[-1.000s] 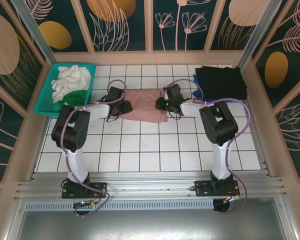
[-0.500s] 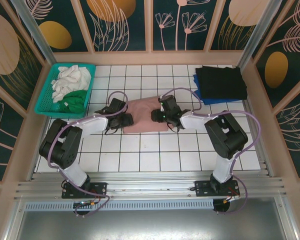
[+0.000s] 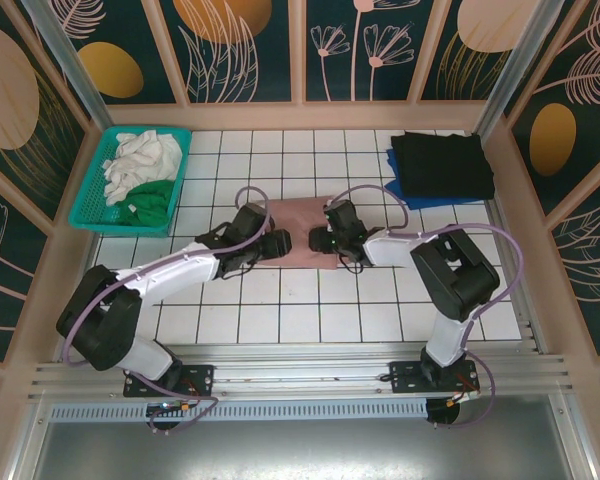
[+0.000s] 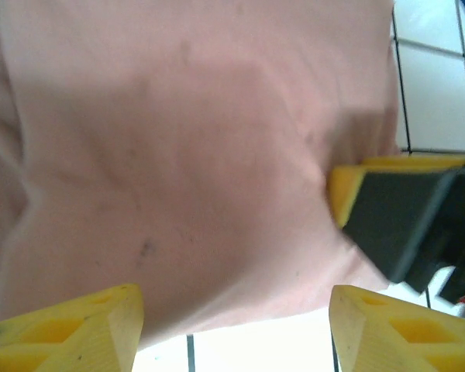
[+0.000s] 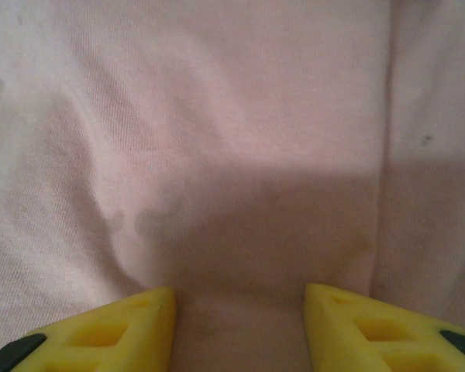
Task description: Fold and stack the t-shirts
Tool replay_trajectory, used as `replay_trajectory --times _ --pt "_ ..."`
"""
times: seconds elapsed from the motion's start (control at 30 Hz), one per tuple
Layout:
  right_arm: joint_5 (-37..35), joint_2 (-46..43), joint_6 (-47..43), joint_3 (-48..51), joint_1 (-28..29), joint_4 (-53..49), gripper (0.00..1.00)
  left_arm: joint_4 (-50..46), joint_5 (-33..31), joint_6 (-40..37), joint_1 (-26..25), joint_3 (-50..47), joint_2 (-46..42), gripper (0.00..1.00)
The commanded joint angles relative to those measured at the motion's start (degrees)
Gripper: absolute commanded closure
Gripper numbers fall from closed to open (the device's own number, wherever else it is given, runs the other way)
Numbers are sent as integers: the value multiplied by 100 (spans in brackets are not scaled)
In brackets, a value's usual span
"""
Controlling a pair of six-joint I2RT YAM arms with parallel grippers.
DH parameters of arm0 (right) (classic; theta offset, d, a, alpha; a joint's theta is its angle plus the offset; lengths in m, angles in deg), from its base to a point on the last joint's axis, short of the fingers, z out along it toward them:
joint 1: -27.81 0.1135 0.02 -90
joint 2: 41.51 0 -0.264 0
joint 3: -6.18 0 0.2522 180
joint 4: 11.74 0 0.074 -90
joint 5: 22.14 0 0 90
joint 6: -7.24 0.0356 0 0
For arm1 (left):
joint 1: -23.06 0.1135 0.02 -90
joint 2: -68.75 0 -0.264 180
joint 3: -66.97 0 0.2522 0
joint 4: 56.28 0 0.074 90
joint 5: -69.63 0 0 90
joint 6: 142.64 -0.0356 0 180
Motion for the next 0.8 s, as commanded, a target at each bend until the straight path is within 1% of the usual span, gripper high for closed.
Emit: replay_trajectory --times 0.0,0.07,0.13,0.23,0.27,0.3,0.37,0.43,0.47,0.53,0.6,0.67,0.77 --pt "142 -423 201 -183 -242 -201 51 232 98 267 27 -385 475 40" --pt "-6 -316 82 -561 -317 -265 49 223 -99 269 49 -456 744 42" --pt "46 40 -99 -1022 -412 -304 49 280 -170 246 75 -453 953 43" --pt "425 841 -439 -1847 -420 -368 47 353 -181 197 173 -333 1146 44" --pt "484 1127 -551 -2109 -426 -407 46 345 -207 174 212 -280 1351 44" --pt "570 1346 -651 -2347 -592 -451 46 307 -237 150 247 -219 1403 44" --pt "714 1782 -817 -2671 -660 -438 46 205 -302 15 334 -89 1434 43" --pt "914 2086 -897 -2966 -758 -639 47 82 -385 -116 441 17 1394 42" --pt "887 2180 -884 -3045 -801 -771 49 16 -426 -208 512 84 1376 41" --pt "730 2096 -892 -2888 -813 -879 51 -117 -527 -382 644 241 1374 39" --pt "493 1792 -796 -2460 -813 -888 51 -212 -589 -579 788 447 1434 36" --pt "384 1357 -632 -1778 -812 -801 51 -269 -577 -789 899 780 1579 34" --pt "276 628 -262 -644 -796 -685 51 -416 -530 -1095 924 1418 1955 31"
